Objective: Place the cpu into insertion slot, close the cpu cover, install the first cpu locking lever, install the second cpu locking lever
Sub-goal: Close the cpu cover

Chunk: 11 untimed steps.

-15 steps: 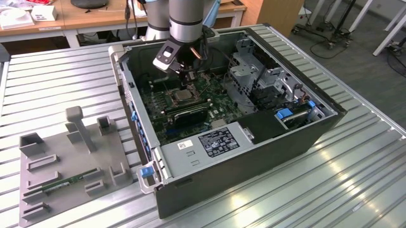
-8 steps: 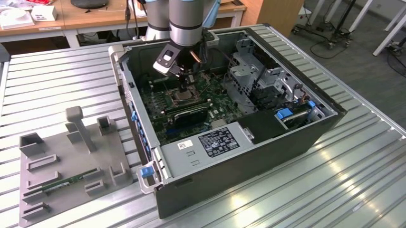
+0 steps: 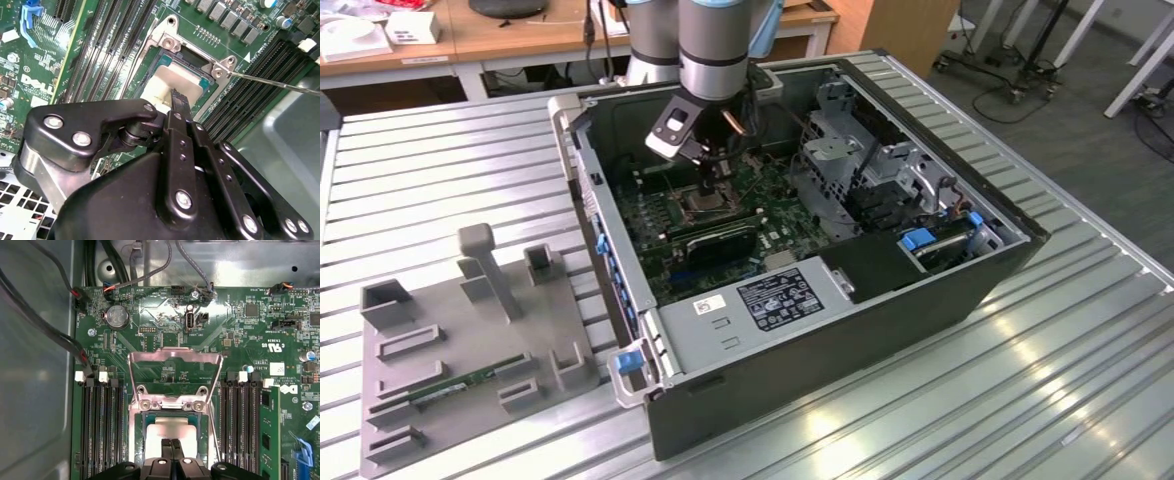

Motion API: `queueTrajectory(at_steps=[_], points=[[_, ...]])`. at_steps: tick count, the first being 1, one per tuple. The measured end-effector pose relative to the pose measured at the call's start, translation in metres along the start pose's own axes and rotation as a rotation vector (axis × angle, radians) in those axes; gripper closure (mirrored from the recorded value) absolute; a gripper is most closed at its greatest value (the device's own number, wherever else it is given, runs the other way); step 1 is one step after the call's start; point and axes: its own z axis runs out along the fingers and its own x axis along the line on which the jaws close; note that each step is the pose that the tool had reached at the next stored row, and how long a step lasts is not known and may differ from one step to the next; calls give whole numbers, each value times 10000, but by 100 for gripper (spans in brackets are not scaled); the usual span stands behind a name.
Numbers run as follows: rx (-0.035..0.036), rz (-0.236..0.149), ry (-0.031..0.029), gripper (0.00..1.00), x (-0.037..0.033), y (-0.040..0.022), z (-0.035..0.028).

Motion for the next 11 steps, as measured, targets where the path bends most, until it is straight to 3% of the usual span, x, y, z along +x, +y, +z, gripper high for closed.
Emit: queueTrajectory(at_steps=[5,11], points=[[-1,0,1,89,-2,1,61],[-1,-1,3,89,-2,1,69]])
